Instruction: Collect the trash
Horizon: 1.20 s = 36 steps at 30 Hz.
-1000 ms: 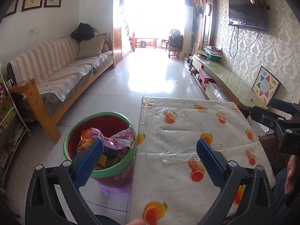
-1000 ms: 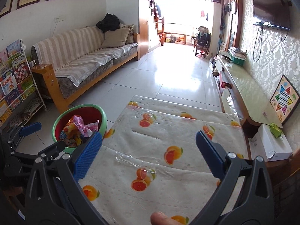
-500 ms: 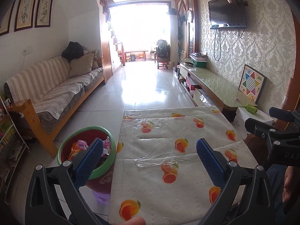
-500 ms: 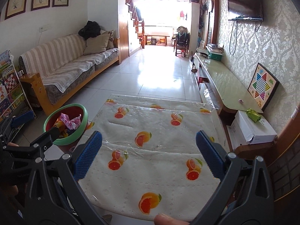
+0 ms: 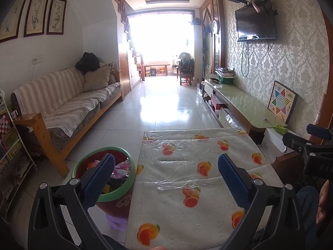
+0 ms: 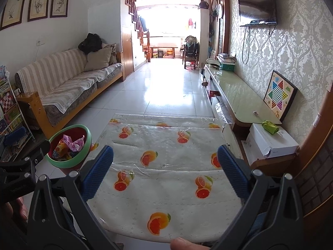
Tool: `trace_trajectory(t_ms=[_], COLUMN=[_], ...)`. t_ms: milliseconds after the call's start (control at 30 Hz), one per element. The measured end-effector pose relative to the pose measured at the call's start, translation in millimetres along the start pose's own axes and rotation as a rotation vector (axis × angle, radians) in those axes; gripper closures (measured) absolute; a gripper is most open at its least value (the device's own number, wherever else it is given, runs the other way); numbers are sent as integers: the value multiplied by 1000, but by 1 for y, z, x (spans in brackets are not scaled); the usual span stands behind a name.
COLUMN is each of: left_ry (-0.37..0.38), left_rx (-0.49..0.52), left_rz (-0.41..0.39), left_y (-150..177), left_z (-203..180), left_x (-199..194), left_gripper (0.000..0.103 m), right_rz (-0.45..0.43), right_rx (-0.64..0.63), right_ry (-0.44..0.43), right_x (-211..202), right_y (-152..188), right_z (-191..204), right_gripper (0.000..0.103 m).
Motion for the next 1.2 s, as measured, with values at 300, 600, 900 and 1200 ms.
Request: trace_trajectory(t_ms=[300,600,900,1200], left_ry=[-1,6,11,10], left_rx=[-7,-14,-18,-21], left_rz=[8,12,12,12], left_y=[2,5,4,5], left_z=[-2,-1,-1,0], left_x=[2,3,4,5], left_gripper=[8,8,8,8], right_rz=[-12,-19,-17,-10], right_rx=[-9,-13,-10,-16], right_ry=[7,14,17,13], right_x=[-7,-12,-13,-11], right_y=[2,4,3,4], right_z=[2,4,4,6], right_gripper=[5,5,5,5])
Point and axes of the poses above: each gripper's, at about its wrist camera, not at the fingertips, and x roughly the way its jaws point, z to its left, y to its underside, the point moved 3 cm from there along x, roughly the way its jaws point, and after that the axes turned 10 degrees about y, right-handed, at the moved point
